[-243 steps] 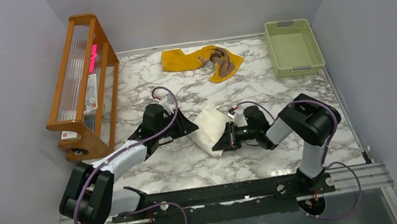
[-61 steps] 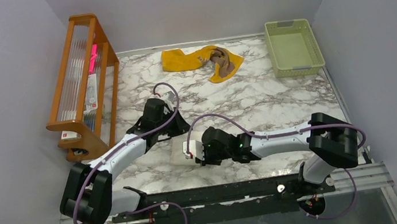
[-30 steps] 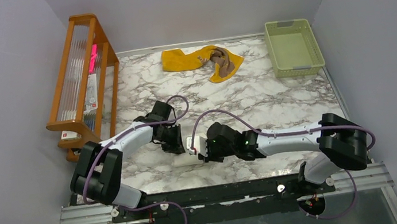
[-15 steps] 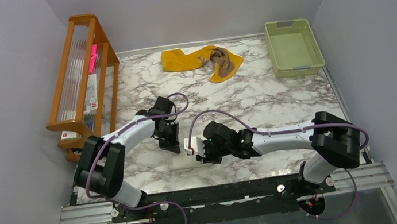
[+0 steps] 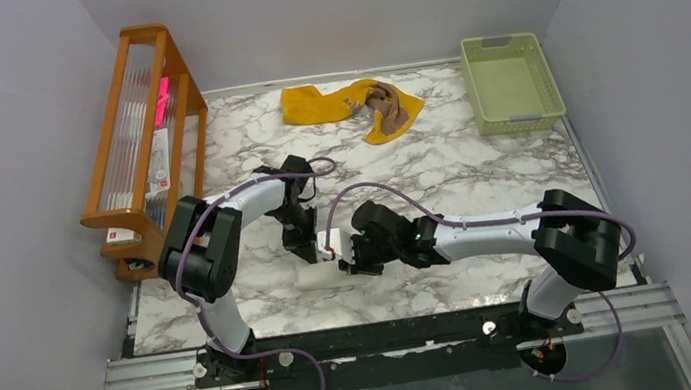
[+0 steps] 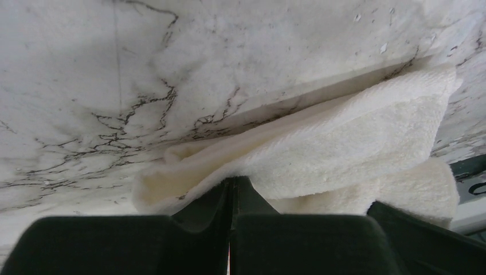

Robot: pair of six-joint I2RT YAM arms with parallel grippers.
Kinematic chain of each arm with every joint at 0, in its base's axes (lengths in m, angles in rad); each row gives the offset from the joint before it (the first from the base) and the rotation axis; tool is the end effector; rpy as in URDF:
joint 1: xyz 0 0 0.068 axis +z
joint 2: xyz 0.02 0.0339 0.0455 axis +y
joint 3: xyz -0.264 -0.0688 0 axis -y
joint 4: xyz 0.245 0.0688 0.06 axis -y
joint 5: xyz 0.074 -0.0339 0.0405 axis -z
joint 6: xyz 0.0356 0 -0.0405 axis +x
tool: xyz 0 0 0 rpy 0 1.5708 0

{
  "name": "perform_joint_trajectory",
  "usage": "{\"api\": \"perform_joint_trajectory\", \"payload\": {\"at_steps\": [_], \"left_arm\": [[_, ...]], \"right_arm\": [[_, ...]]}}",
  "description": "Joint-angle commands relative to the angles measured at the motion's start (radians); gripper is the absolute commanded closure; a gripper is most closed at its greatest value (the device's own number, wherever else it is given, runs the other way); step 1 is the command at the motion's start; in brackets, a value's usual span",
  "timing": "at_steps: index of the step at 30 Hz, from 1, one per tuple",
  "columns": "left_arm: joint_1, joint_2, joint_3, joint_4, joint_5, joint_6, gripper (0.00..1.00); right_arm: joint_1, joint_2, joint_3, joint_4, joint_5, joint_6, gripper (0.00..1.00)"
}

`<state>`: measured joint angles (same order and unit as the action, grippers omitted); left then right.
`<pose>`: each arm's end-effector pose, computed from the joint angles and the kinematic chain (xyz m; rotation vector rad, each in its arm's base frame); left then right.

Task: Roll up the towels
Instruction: Roll the towel at the center of the board.

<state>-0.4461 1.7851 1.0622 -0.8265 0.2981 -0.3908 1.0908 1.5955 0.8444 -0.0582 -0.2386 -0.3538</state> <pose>0.2678 -0.1397 0.1464 -0.0881 -3.0089 0.4261 0.1410 0.2890 0.1755 -1.7020 1.7544 0.6250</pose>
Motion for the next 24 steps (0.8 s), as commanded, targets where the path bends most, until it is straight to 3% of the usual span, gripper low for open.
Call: {"api": "perform_joint_trajectory", "payload": {"at_steps": [1,6,12,17,24], "left_arm": [[-0.005,0.115,0.06,0.243,-0.112,-0.044,1.0],[-0.004,0.15,0.096,0.252,-0.158,-0.13,1.0],[0.001,0.092,0.054,0.29,-0.273,-0.231,1.0],[0.018,0.052,0.021,0.309,-0.323,-0.281,1.0],[0.04,0.011,-0.008,0.319,-0.366,-0.314,1.0]], "right_arm": [[-0.042,-0.029,0.026,-0.02,-0.002,-0.061,0.99],[-0.043,0.014,0.104,-0.072,-0.055,-0.098,0.99],[-0.045,0.075,0.17,-0.114,-0.297,-0.055,0.99],[-0.049,0.165,0.207,-0.178,-0.405,-0.019,0.99],[-0.066,0.249,0.19,-0.114,-0.488,0.121,0.98]]}}
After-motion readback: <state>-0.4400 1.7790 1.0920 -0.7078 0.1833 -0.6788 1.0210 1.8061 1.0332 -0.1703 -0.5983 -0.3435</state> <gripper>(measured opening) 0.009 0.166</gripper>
